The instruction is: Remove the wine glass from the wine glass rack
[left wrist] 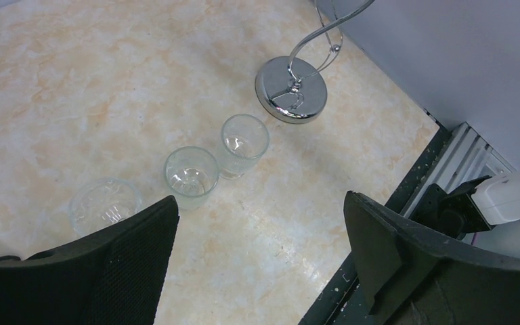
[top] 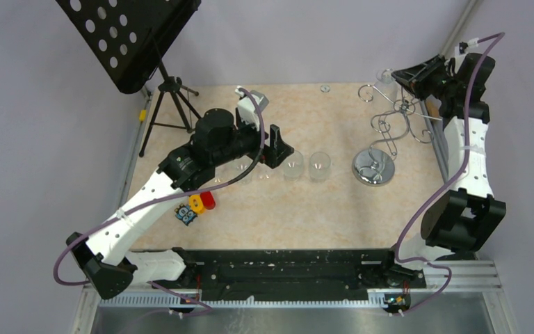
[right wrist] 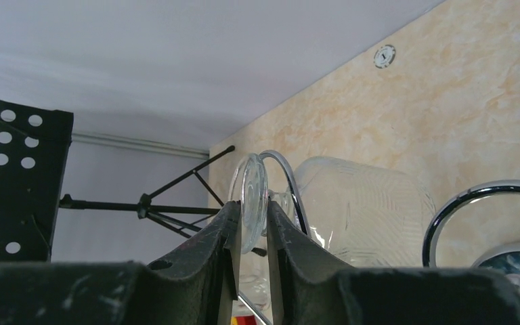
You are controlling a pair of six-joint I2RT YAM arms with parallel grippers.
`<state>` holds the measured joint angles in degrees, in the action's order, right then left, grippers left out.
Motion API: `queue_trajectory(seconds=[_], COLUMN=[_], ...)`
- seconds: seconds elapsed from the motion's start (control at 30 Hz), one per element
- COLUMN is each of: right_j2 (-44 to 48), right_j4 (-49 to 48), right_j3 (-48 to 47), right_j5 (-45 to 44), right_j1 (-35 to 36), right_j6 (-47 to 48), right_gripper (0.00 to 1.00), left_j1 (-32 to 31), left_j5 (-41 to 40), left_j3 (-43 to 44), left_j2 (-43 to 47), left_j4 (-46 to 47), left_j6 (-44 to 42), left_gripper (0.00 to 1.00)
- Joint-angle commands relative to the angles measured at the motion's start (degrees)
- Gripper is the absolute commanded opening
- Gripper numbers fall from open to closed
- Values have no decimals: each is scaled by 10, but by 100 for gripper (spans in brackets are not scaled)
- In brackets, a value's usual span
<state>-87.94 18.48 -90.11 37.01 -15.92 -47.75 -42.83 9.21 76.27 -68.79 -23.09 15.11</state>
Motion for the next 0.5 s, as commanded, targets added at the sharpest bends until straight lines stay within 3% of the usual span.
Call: queue_trajectory(seconds=[0.0, 0.23, 0.37, 0.47], right_j2=[1, -14, -13, -9], right_j4=[-81, -95, -113, -132], right_j3=[18, 10, 18, 22], right_j5=[20, 28, 30, 33], right_j1=[-2, 6, 6, 6], right_j6=[-54, -81, -94, -109], right_gripper=[20, 17, 0, 0], left_j1=[3, 4, 5, 5], left_j5=[3, 1, 1, 1], left_j3=[-2, -4, -4, -3], left_j2=[18, 18, 17, 16], left_j4=[32, 35, 34, 32], left_j6=[4, 6, 8, 8], left_gripper=[96, 97, 97, 97])
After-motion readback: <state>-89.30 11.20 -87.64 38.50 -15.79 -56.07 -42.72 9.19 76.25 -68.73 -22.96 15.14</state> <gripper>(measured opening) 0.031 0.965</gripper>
